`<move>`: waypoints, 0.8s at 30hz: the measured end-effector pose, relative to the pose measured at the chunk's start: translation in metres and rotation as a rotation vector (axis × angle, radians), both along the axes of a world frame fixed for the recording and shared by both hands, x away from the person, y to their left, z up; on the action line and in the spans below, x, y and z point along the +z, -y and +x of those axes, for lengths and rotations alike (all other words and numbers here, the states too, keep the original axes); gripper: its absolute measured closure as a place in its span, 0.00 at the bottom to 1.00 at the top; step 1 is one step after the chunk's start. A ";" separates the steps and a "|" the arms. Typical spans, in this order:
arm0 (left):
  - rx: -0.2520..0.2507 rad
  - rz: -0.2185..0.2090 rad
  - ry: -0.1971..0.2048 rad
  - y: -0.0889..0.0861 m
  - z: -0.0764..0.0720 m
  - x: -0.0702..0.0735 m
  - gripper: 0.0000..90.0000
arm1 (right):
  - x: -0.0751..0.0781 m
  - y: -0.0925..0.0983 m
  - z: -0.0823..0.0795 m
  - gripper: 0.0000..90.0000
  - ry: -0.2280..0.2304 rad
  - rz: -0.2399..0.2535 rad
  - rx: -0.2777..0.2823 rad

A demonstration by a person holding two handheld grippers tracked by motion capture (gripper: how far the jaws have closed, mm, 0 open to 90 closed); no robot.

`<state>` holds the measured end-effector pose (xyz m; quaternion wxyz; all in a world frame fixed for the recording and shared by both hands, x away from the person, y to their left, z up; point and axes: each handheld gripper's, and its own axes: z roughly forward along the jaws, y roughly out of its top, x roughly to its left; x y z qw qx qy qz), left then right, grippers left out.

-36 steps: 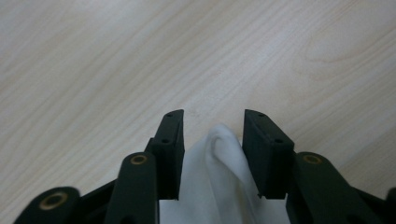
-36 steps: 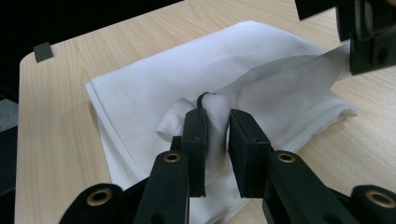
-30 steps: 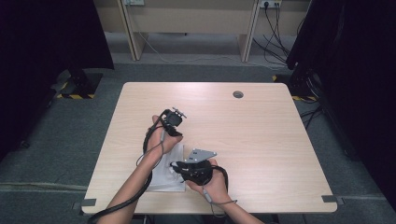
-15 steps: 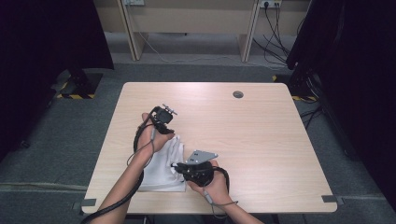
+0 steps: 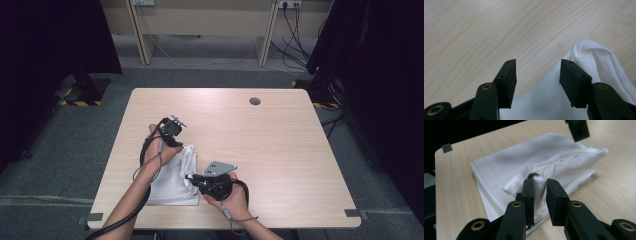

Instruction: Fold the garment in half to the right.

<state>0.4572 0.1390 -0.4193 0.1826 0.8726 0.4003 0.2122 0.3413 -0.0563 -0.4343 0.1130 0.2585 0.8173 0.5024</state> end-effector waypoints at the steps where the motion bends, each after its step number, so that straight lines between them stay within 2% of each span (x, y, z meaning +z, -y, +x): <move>1: -0.009 0.000 -0.001 0.004 0.000 -0.002 0.50 | 0.000 0.000 0.000 0.80 0.000 0.000 0.000; 5: -0.009 -0.011 0.003 0.007 0.000 -0.004 0.50 | 0.001 0.000 0.001 0.79 0.000 -0.005 -0.002; 7: -0.017 -0.016 0.014 0.010 0.000 -0.006 0.49 | -0.003 -0.001 0.001 0.79 -0.010 -0.020 0.005; 8: -0.017 -0.016 0.014 0.010 0.000 -0.006 0.49 | -0.011 -0.005 0.000 0.79 -0.026 -0.052 0.007; 10: -0.032 -0.023 0.026 0.014 -0.001 -0.009 0.46 | -0.011 -0.005 0.000 0.79 -0.026 -0.052 0.007; 11: -0.032 -0.023 0.026 0.014 -0.001 -0.009 0.46 | -0.019 -0.007 0.000 0.80 -0.043 -0.071 0.009; 13: -0.038 -0.023 0.029 0.018 -0.001 -0.012 0.46 | -0.019 -0.007 0.000 0.80 -0.043 -0.071 0.009; 14: -0.041 -0.019 0.032 0.019 -0.001 -0.012 0.46 | -0.024 -0.009 0.000 0.80 -0.053 -0.085 0.011; 24: -0.046 -0.019 0.033 0.026 0.001 -0.010 0.47 | -0.032 -0.011 -0.001 0.80 -0.070 -0.099 0.011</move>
